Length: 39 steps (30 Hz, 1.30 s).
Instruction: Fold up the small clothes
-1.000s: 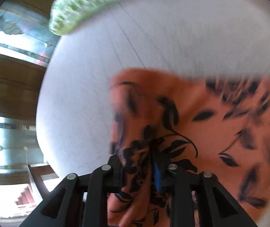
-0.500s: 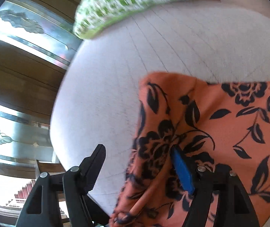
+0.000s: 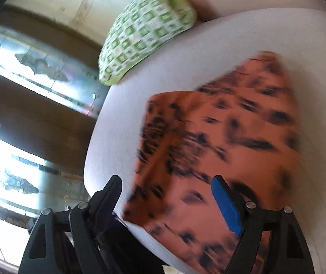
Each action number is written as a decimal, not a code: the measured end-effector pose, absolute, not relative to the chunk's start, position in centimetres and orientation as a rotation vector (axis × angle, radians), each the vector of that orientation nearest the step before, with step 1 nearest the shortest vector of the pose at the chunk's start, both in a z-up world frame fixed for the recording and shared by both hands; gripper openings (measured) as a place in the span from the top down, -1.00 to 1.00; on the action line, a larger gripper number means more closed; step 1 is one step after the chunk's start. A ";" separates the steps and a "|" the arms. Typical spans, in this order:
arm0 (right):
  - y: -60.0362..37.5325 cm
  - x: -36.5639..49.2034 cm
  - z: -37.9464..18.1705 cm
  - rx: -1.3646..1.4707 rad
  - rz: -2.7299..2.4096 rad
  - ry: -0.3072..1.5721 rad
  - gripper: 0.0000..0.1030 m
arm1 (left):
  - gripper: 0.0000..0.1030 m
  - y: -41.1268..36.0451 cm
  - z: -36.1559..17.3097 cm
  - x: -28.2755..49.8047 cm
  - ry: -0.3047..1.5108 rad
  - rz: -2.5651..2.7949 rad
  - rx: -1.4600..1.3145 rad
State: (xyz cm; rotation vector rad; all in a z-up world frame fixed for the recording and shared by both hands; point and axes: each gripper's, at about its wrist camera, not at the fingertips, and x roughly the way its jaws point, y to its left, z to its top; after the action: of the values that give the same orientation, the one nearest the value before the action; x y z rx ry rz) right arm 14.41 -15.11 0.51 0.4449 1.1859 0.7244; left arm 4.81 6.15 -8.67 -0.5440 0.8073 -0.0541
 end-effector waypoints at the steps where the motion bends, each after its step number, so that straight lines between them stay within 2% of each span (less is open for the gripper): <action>1: -16.3 13.7 0.1 0.458 0.710 1.185 -0.61 | 0.16 5.9 -8.8 5.7 0.816 -0.078 -0.549; 4: -17.2 13.5 -1.7 0.518 0.690 1.175 -0.61 | 0.17 4.4 -9.8 9.2 0.897 -0.090 -0.554; 7: -17.0 14.1 -2.7 0.574 0.692 1.170 -0.61 | 0.76 4.5 -11.5 11.1 0.988 -0.050 -0.590; 10: -16.4 14.1 -3.3 0.585 0.703 1.157 -0.61 | 0.85 3.6 -8.5 9.3 0.913 -0.052 -0.553; 12: -16.3 14.1 -3.7 0.582 0.703 1.152 -0.61 | 0.85 3.4 -6.5 7.2 0.849 -0.057 -0.573; 14: -17.1 13.8 -3.7 0.587 0.698 1.144 -0.61 | 0.85 3.4 -7.0 5.9 0.851 -0.024 -0.586; 17: -18.1 13.5 -4.0 0.613 0.690 1.143 -0.61 | 0.83 4.4 -13.2 7.7 0.991 0.042 -0.588; 18: -18.3 13.4 -4.1 0.615 0.688 1.149 -0.61 | 0.80 4.7 -13.9 7.8 0.989 0.028 -0.612; 22: -19.2 12.3 -3.5 0.591 0.698 1.122 -0.61 | 0.75 4.0 -10.9 7.7 0.903 -0.017 -0.532; 24: -19.4 12.0 -3.7 0.585 0.698 1.130 -0.61 | 0.64 3.8 -9.3 7.8 0.864 -0.033 -0.502; 26: -19.4 11.9 -4.0 0.592 0.692 1.133 -0.61 | 0.17 3.8 -8.9 8.2 0.860 -0.024 -0.486; 30: -18.8 11.8 -4.4 0.578 0.692 1.145 -0.61 | 0.16 4.5 -7.8 10.2 0.837 -0.022 -0.449; 32: -18.6 11.8 -5.0 0.562 0.674 1.155 -0.61 | 0.02 4.6 -8.4 12.8 0.874 -0.060 -0.459; 34: -18.5 11.9 -5.8 0.584 0.664 1.172 -0.61 | 0.06 4.6 -10.2 16.1 0.980 -0.062 -0.437; 35: -18.5 11.8 -6.3 0.600 0.661 1.182 -0.61 | 0.14 4.4 -11.2 17.4 1.029 -0.063 -0.424; 36: -18.4 11.7 -6.6 0.607 0.660 1.188 -0.61 | 0.47 4.0 -11.7 18.5 1.048 -0.075 -0.415; 38: -18.3 11.4 -7.2 0.607 0.662 1.202 -0.61 | 0.65 3.0 -10.4 18.8 0.997 -0.095 -0.358; 39: -18.4 11.2 -7.4 0.603 0.666 1.206 -0.61 | 0.66 2.1 -8.8 18.3 0.929 -0.119 -0.296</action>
State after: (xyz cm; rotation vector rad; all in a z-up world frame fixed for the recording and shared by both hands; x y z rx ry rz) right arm 11.22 -18.37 -7.38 0.6028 1.2065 0.6656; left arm 18.34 2.06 -8.83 -0.2956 0.9288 -0.1194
